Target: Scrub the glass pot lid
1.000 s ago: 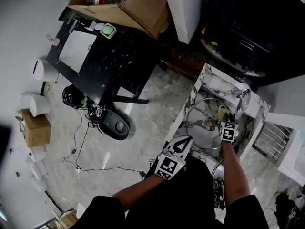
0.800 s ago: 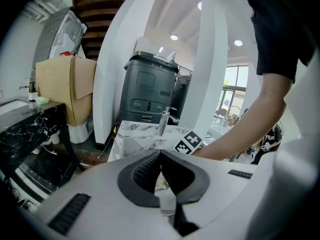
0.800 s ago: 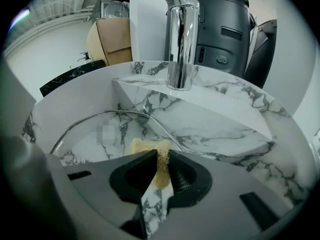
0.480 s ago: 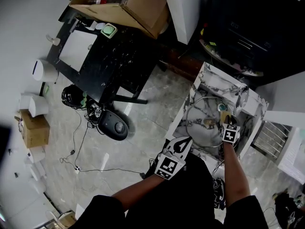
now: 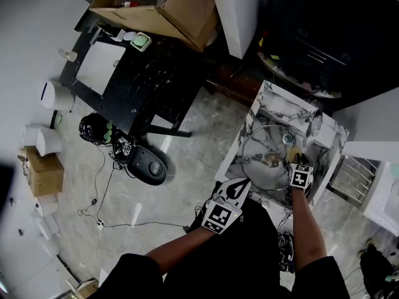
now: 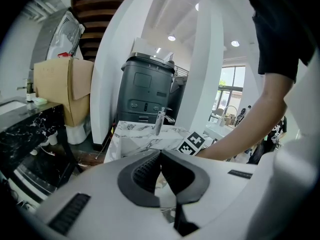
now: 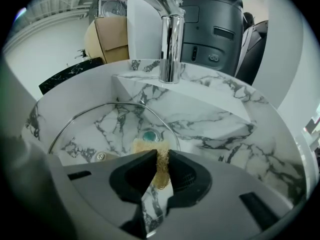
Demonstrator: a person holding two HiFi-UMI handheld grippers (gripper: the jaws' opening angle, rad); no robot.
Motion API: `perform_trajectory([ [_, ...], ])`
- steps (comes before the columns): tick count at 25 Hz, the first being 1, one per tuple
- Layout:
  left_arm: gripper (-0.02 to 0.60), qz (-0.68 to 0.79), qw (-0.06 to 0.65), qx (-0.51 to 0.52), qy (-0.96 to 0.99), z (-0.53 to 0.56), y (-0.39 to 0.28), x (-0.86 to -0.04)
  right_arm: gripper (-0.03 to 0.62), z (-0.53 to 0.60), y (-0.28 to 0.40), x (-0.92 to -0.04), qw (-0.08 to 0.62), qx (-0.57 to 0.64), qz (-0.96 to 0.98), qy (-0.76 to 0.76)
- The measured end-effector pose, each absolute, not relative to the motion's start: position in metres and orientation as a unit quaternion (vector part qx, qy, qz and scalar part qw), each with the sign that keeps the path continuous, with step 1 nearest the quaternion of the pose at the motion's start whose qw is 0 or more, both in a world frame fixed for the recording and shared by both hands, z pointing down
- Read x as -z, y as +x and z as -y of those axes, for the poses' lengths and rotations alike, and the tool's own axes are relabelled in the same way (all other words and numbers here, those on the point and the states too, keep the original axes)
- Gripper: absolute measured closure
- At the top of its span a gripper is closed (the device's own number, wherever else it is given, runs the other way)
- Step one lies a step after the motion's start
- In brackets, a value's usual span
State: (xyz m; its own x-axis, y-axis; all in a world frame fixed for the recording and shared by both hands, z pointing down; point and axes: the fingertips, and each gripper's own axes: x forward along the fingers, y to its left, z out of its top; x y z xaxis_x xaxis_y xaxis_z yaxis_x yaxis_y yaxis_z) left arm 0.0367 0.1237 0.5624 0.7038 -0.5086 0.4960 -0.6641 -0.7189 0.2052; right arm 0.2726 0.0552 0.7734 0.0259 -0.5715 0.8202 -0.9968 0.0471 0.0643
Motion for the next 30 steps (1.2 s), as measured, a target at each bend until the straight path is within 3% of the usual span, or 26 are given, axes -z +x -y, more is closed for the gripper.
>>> perform_trajectory([
  [30, 0.565, 0.308, 0.190, -0.194, 0.912, -0.127, 0.045, -0.557, 0.530, -0.109, 0.258, -0.771, 0.383, -0.336, 0.635, 0.582],
])
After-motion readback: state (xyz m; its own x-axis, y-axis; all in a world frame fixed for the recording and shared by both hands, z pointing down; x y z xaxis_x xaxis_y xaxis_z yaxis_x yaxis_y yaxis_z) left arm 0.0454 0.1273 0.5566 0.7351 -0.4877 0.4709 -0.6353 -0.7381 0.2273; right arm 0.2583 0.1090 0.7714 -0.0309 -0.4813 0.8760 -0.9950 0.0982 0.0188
